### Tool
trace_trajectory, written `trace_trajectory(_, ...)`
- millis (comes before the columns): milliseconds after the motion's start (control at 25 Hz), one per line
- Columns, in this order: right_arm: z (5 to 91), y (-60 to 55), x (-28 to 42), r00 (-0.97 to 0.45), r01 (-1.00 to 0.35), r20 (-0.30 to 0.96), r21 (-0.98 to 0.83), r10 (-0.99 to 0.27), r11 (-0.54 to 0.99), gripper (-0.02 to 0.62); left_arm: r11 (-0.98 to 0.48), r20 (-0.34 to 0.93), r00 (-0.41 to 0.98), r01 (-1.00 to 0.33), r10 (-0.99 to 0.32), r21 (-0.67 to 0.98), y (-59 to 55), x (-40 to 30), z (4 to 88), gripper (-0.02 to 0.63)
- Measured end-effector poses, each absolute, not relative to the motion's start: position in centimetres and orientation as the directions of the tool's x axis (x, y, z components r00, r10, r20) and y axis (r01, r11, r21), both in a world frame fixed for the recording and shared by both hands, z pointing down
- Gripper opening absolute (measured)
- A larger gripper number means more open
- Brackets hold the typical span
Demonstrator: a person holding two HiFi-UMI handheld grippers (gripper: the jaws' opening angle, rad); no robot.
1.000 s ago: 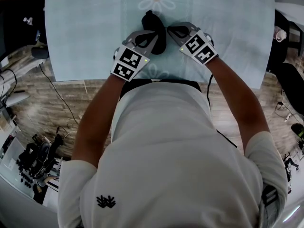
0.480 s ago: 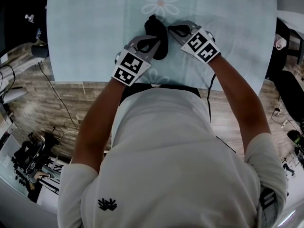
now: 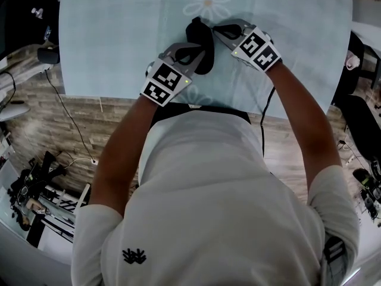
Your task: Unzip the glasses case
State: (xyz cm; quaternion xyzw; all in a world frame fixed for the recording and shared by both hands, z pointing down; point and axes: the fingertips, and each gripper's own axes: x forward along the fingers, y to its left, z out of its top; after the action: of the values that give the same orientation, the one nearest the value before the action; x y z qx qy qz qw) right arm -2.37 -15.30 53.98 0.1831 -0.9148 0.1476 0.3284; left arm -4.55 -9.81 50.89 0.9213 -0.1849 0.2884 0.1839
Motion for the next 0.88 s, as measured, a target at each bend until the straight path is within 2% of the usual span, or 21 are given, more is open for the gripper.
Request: trace_trajectory(880, 54.4, -18.2, -4.9, -0.707, -0.157, 0.707, -0.125, -0.023, 0.980, 0.006, -0.867, 0.576, 0.789, -0.425, -0.215, 0.259, -9.8, -4.3, 51.0, 0.055)
